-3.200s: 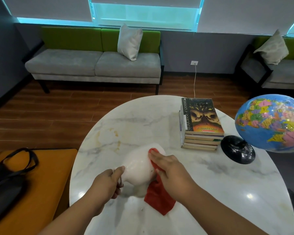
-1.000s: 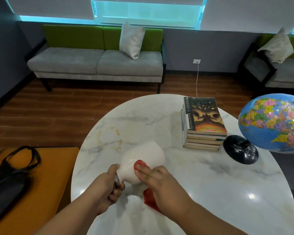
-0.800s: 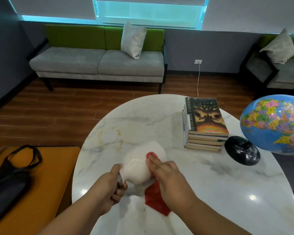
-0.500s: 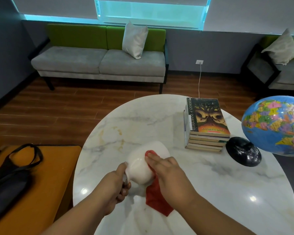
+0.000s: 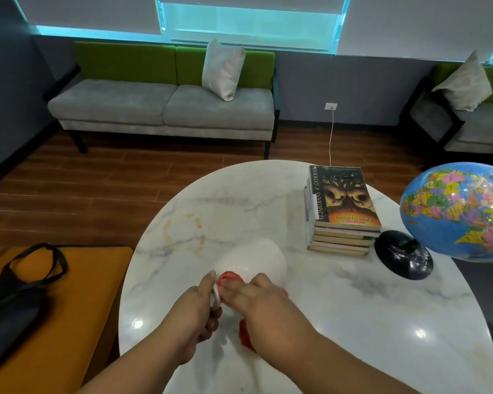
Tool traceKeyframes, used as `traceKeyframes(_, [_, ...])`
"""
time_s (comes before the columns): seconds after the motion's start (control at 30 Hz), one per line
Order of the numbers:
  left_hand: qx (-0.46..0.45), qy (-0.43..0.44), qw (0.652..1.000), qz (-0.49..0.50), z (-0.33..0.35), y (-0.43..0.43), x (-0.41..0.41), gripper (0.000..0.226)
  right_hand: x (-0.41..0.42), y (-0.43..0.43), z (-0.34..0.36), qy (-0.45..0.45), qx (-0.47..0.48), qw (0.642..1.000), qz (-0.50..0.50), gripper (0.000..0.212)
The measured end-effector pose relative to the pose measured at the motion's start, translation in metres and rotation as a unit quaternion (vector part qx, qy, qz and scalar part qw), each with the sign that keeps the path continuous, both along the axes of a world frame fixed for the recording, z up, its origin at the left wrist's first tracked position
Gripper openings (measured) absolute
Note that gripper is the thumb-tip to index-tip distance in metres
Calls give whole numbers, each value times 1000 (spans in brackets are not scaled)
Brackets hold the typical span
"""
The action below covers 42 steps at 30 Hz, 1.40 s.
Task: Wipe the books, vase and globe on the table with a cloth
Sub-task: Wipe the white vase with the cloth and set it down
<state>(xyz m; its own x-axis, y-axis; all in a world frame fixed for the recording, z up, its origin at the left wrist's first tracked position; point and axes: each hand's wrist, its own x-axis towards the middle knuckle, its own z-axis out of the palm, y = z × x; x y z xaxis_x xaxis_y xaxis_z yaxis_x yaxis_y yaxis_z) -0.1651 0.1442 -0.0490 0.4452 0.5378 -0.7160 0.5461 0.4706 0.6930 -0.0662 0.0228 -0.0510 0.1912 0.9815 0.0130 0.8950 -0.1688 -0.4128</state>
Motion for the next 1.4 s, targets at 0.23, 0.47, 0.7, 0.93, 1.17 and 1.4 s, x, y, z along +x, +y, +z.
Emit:
traceKeyframes(0.23, [47, -3, 999, -20, -2, -2, 2, 54, 24, 5, 15, 7, 22, 996, -88, 61])
traceKeyframes(0.47, [-6, 0, 1000, -7, -2, 6, 0, 54, -2, -9, -5, 13, -4, 1000, -11, 72])
traceKeyframes(0.7, [17, -34, 999, -28, 1, -1, -2, 46, -6, 3, -1, 47, -5, 997, -58, 75])
traceKeyframes(0.93, [33, -44, 998, -34, 1, -3, 0, 53, 6, 8, 12, -46, -21, 997, -59, 82])
traceKeyframes(1.17, [39, -5, 999, -19, 5, -3, -2, 43, 48, -7, -10, 80, 46, 966, -242, 72])
traceKeyframes(1.4, [54, 2, 998, -42, 7, -3, -2, 55, 17, 3, 9, 59, -33, 991, -114, 66])
